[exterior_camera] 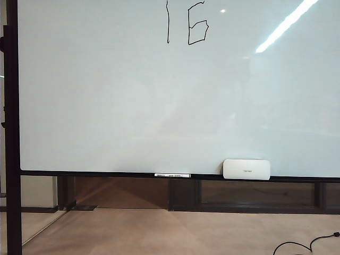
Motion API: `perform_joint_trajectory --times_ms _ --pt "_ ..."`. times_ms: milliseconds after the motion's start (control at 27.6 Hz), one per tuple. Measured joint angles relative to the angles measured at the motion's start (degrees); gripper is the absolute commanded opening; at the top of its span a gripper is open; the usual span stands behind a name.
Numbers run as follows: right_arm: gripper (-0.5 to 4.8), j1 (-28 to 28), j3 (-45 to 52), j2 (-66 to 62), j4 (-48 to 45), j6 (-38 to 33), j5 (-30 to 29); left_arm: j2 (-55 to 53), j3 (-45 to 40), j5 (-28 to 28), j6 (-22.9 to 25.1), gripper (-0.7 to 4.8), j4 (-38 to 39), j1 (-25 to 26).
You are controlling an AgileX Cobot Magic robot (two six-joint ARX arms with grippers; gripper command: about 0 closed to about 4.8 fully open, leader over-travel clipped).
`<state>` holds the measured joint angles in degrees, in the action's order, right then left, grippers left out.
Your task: Reach to the right to find the marker pen, pick it up, and write the number 16 on the whiteboard.
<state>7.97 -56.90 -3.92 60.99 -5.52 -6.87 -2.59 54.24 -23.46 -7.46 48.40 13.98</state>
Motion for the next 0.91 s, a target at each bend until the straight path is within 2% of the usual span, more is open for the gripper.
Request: perform_joint_trajectory --times_ms 181,471,579,724,905 --pt "-0.01 -0.98 9.14 3.89 -7.17 -1.70 -0.66 1.18 -4.09 -0.59 -1.70 -0.05 -4.35 -0.39" --pt "-0.01 -1.33 22.99 3.52 -27.56 -3.21 -2.10 2.47 -11.26 -0.74 -3.13 -0.06 -7.13 0.44" --pt "-0.01 -1.33 28.65 3.52 -35.67 -3.30 -2.10 2.45 -15.89 -0.79 -3.54 -0.05 -12.09 0.44" --pt "-0.01 -1.33 35.32 3.48 -40.19 -3.48 -2.01 2.49 -22.99 -0.79 -4.00 -0.05 -20.33 0.44" --pt "-0.01 -1.33 42.58 3.45 -45.16 -4.68 -1.90 2.38 -34.73 -1.29 -8.68 -0.06 -29.77 0.44"
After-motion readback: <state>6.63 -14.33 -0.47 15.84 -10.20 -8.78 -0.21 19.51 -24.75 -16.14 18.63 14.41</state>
